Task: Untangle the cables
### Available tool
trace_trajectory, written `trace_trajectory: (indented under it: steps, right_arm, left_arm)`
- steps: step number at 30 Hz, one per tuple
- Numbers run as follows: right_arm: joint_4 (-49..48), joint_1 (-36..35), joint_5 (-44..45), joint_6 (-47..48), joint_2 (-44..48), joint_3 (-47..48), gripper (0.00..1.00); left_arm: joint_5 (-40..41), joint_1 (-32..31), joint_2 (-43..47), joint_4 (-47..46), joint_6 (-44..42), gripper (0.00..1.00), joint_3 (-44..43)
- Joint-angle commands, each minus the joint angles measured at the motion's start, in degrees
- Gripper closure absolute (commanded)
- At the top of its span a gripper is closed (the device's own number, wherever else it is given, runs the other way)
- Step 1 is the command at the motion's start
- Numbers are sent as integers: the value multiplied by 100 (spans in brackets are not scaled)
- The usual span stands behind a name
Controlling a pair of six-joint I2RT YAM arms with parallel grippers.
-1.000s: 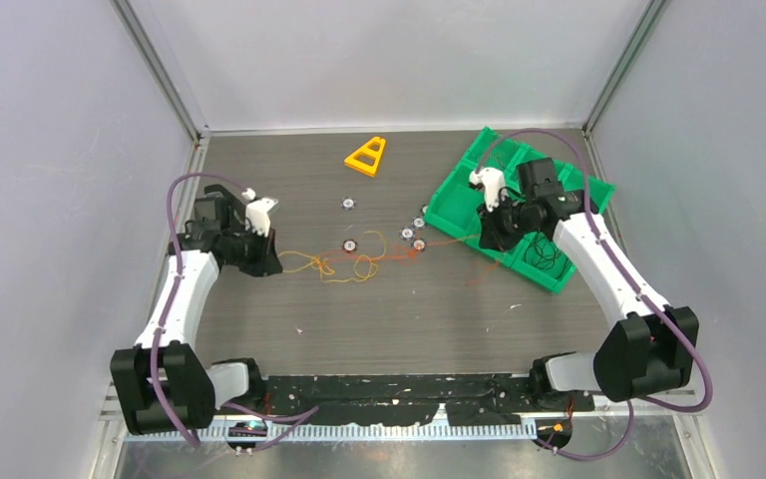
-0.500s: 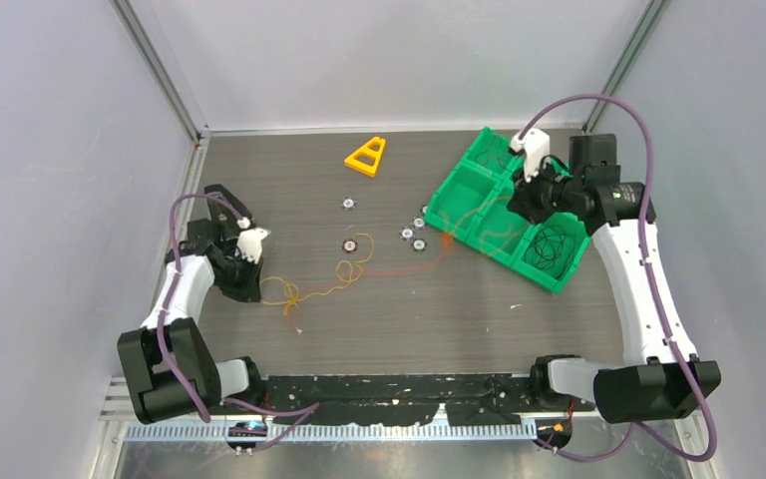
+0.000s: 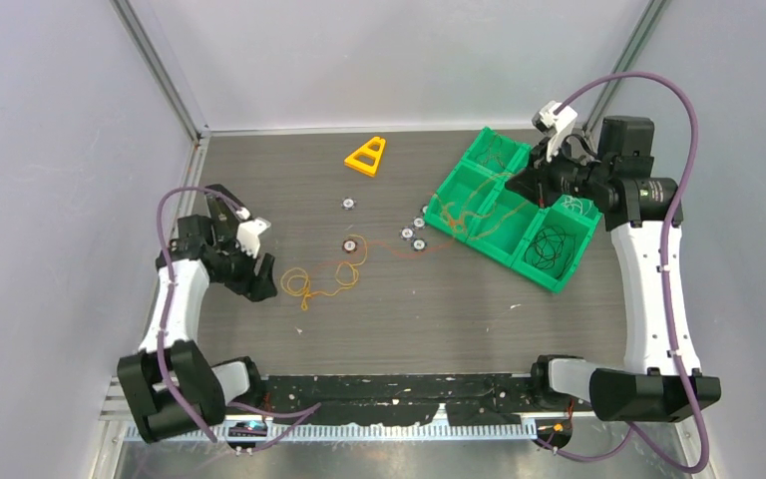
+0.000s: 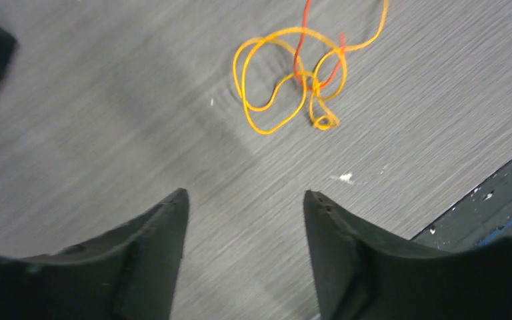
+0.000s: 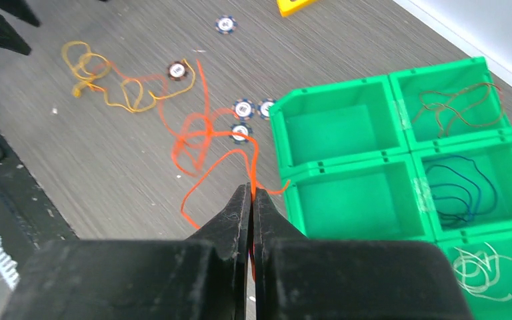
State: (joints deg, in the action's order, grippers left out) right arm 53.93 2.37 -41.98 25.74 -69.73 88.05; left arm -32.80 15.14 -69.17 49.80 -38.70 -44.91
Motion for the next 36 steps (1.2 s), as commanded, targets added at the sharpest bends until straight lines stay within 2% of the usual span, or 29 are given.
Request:
trace_trajectory:
  steps: [1,2,3,6,8,9,12,20,23,25,26,27,29,30,31,33,36]
  right_arm:
    - [-554,-48,-751,-635,232,258,95]
    - [-600,-68,-803,-703,239,296,95]
    - [-682,-125,-893,-823,236,320,95]
    - [-804,-289,-981,-1012,235,363,94]
    - [-948,-503,-969,-1204,256,343,94]
    - [-1054,-613,-956,-1252,269,339,95]
    - [-1298,-817,-885,-1595,275,397,94]
    - [-1884,-1676,-564,-2226,176,654,95]
    - [-1977,-1914,-442,-2352,137,670,95]
    - [-2053,-2015,-395,-2471,117,700,95]
    - [-2119,-2035,-370,-2518,111,720,95]
    - [-2157,-2046,-335,-2551,101,777,95]
    - [-2182,-2041,-202,-2659,94,928,95]
    - [-2186,-2000,-147,-2673,86,983,95]
    - [-2190,-1971,-42,-2689,84,1095,95]
    - [-2246,-1758,26,-2781,43,1258,95]
    - [-2481,-1072,-55,-2991,-136,1534,95]
  left_arm:
    - [-1325,27,788,65,-45,26,-444]
    - [-1597,12,946,77,-37,7,-519]
    - [-1875,-39,1109,47,29,1,-575]
    - [-2154,-631,1606,-699,798,1,-612]
    - [-1957,-1350,1873,-1323,1205,1,-566]
    - [-1766,-2011,1963,-1646,1341,1,-519]
    - [-1305,-3079,1992,-2638,1788,0,-327]
    - [30,-5209,586,-5300,2526,0,-453]
    - [399,-5761,-87,-5875,2454,0,-644]
    - [603,-5910,-511,-6210,2570,1,-791]
    - [665,-5955,-699,-6203,2614,4,-886]
    - [678,-5986,-826,-6028,2587,20,-981]
    - [772,-5968,-886,-5556,2509,60,-999]
    - [816,-5888,-781,-5447,2459,85,-796]
    - [763,-5747,-599,-5417,2436,99,-494]
    - [531,-5349,-134,-5295,2319,100,156]
    - [245,-4785,528,-4375,1710,100,796]
